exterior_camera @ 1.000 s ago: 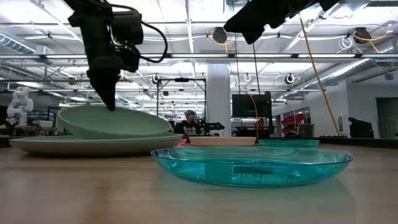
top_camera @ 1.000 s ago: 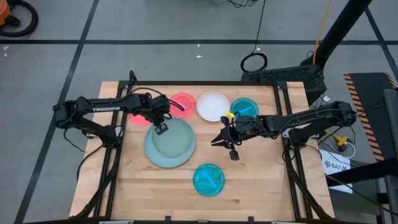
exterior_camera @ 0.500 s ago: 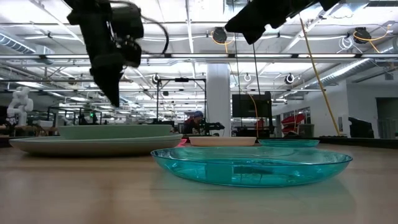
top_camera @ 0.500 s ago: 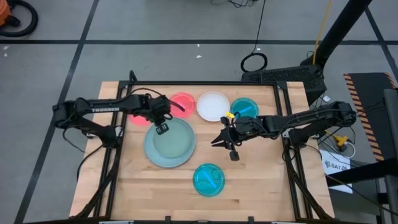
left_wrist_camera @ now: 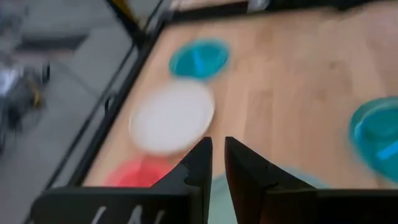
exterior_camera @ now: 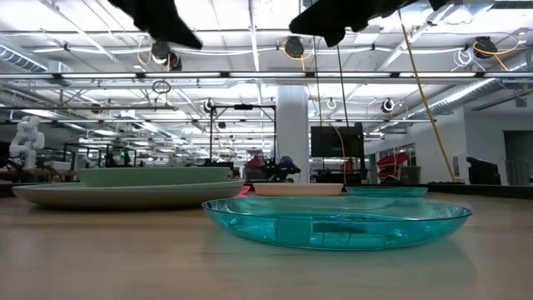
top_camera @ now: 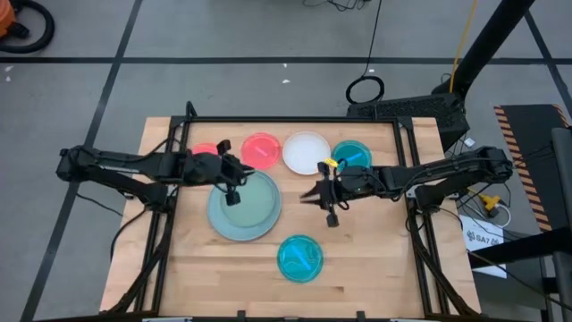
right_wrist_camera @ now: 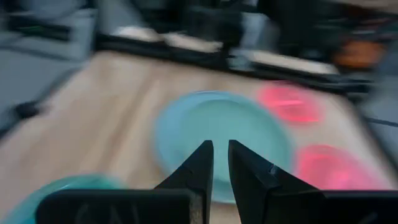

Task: Stack plastic plates
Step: Stack the white plate on top of the light green plate

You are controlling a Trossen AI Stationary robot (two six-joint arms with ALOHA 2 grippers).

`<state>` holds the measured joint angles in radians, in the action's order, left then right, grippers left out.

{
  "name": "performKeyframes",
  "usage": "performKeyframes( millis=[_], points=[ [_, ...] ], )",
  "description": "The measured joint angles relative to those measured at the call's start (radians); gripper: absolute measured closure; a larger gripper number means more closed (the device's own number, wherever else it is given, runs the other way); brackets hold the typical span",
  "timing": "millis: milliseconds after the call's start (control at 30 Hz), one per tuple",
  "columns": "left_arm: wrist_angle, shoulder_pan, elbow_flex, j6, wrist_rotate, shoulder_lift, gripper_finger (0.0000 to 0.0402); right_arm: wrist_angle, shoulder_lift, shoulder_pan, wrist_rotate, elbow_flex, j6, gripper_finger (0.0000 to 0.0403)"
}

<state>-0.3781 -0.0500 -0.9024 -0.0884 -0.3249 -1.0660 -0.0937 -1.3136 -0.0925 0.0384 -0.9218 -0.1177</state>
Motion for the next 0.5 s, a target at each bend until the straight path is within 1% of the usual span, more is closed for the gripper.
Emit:
performKeyframes(
  millis=[67, 100, 167, 300, 433, 500],
  points=[
    [0.03, -0.015, 0.0, -0.042, 0.0, 0.009, 0.035, -0.011, 0.0, 0.01, 0.134, -0.001, 0.005, 0.036],
    [0.037, -0.016, 0.0, -0.058, 0.0, 0.013, 0.035, 0.003, 0.0, 0.024, 0.179, -0.007, 0.004, 0.036],
    [0.042, -0.016, 0.0, -0.077, -0.001, 0.016, 0.035, 0.037, -0.009, 0.057, 0.22, -0.023, 0.014, 0.036],
    [0.041, -0.016, 0.0, -0.078, -0.011, 0.016, 0.035, 0.147, -0.055, 0.126, 0.219, -0.078, 0.055, 0.036],
    [0.037, -0.012, 0.001, -0.077, -0.045, 0.026, 0.035, 0.28, -0.144, 0.181, 0.192, -0.163, 0.054, 0.036],
    [0.068, -0.009, 0.019, -0.077, -0.055, 0.051, 0.035, 0.345, -0.19, 0.206, 0.19, -0.205, 0.039, 0.036]
  ],
)
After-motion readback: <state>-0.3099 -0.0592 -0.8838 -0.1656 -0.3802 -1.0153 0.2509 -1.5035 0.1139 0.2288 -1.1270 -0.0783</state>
